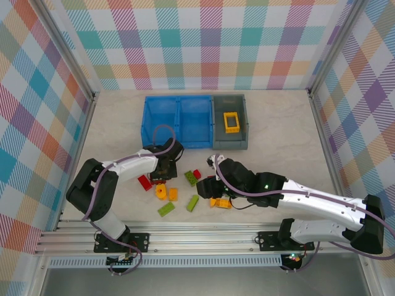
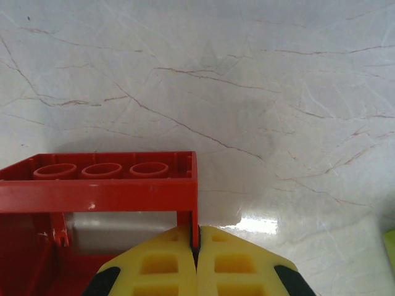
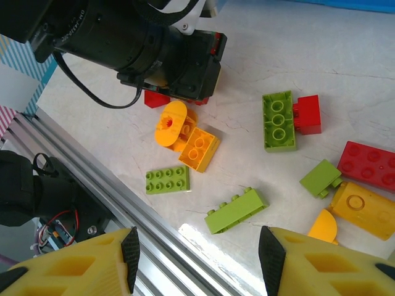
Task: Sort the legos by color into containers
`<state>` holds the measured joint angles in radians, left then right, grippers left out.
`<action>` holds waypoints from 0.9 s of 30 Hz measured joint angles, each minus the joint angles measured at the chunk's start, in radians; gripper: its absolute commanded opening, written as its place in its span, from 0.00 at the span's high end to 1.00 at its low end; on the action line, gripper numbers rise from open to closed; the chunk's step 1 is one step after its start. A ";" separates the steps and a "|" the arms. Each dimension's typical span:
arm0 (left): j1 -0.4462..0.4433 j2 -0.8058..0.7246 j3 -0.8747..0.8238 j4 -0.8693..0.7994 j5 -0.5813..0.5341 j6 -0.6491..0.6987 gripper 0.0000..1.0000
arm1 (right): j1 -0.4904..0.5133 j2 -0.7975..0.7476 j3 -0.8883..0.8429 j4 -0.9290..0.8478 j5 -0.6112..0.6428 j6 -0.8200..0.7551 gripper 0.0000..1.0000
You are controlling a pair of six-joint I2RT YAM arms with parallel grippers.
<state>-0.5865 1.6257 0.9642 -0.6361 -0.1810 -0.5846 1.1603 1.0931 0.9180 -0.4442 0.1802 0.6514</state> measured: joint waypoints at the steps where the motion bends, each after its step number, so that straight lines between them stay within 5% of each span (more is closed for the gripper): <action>1: 0.000 -0.008 0.015 -0.017 -0.001 0.006 1.00 | 0.000 -0.002 0.000 0.000 0.004 0.000 0.44; 12: 0.074 -0.030 0.539 -0.224 -0.004 0.205 1.00 | 0.000 -0.005 0.068 0.104 0.115 -0.080 0.36; 20: 0.229 0.242 0.784 -0.218 0.038 0.375 1.00 | -0.009 0.189 0.177 0.356 0.172 -0.256 0.33; 27: 0.276 0.465 0.912 -0.187 0.061 0.441 1.00 | -0.051 0.292 0.241 0.418 0.179 -0.294 0.31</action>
<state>-0.3107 2.0907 1.8767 -0.8227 -0.1204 -0.1432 1.1088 1.3849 1.1591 -0.0257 0.3588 0.3576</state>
